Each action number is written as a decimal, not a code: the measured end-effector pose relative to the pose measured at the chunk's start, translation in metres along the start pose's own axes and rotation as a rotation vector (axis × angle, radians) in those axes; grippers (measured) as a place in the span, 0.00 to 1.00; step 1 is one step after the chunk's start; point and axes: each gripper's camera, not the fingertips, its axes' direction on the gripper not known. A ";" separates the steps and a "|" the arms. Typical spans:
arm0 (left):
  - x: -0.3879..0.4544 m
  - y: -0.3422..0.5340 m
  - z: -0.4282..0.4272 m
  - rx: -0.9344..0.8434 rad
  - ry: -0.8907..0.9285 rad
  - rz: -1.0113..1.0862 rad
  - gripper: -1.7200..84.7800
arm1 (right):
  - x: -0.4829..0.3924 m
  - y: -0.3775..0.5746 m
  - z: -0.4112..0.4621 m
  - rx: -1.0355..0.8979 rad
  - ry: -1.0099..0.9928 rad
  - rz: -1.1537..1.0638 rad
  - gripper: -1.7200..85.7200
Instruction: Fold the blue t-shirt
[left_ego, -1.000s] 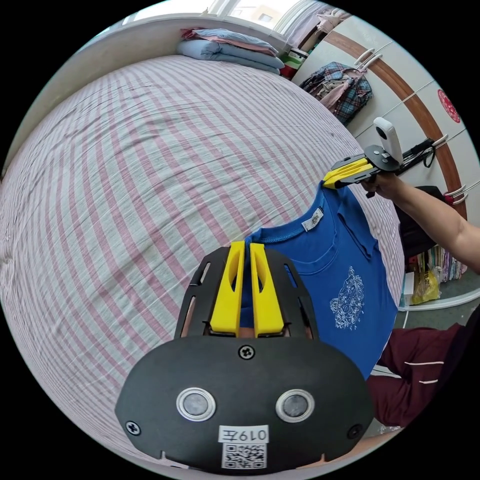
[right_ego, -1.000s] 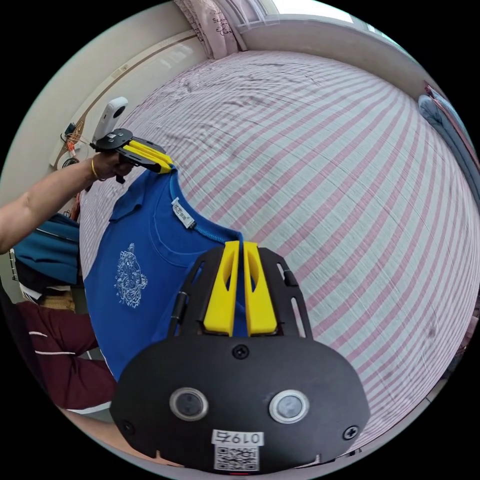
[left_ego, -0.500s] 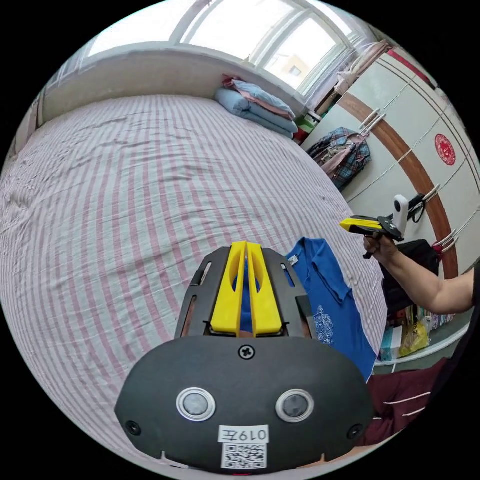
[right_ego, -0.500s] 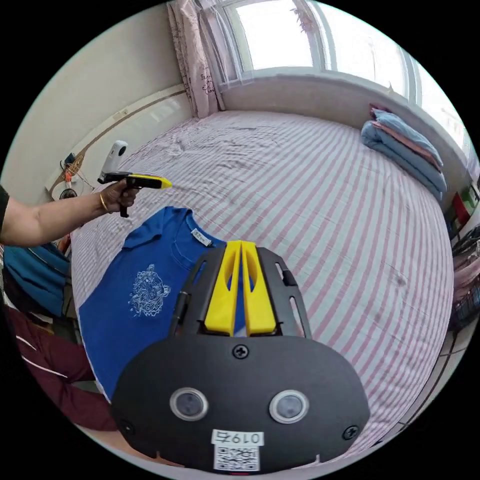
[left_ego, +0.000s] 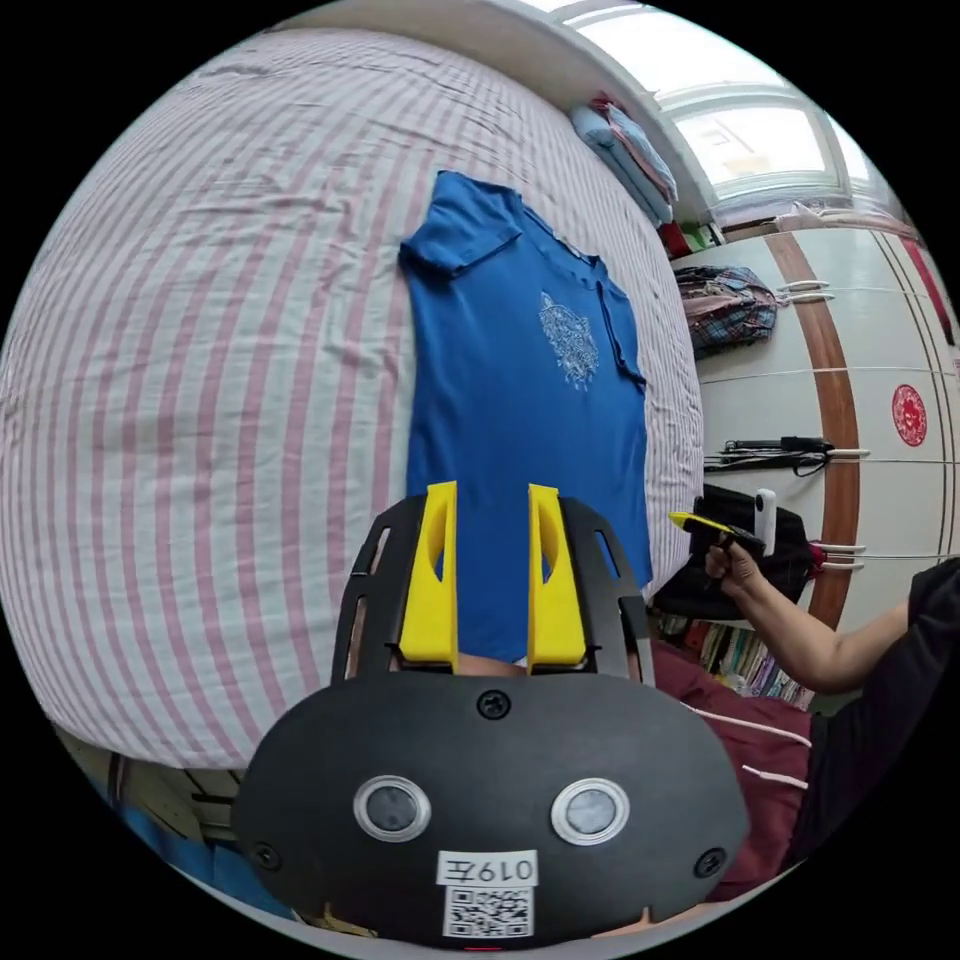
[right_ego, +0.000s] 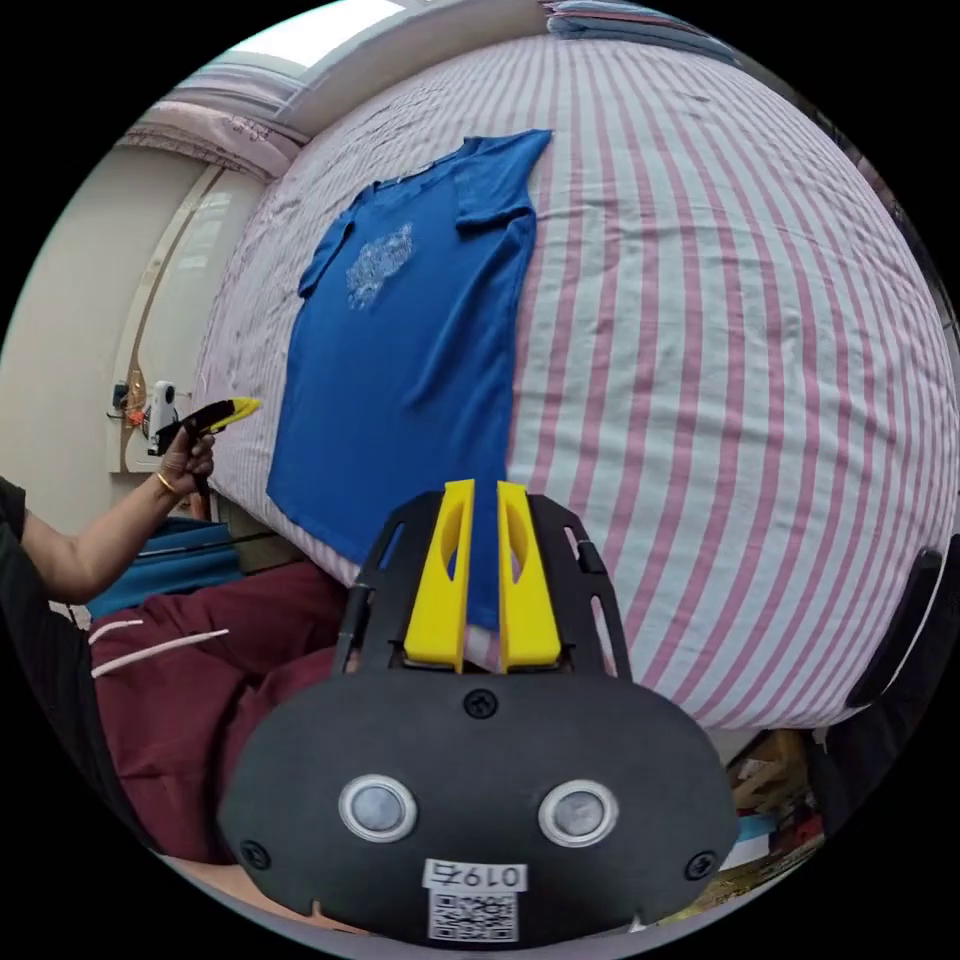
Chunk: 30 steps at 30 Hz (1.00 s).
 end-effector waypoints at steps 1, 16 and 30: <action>-0.007 0.014 0.000 -0.011 -0.035 -0.013 0.11 | -0.003 0.006 0.004 -0.018 0.037 -0.013 0.06; -0.005 -0.007 0.039 0.223 -0.179 0.027 0.04 | 0.002 -0.072 0.002 0.340 0.168 0.156 0.01; -0.050 -0.012 0.059 0.229 -0.134 -0.004 0.03 | 0.031 -0.059 0.000 0.338 0.045 0.135 0.03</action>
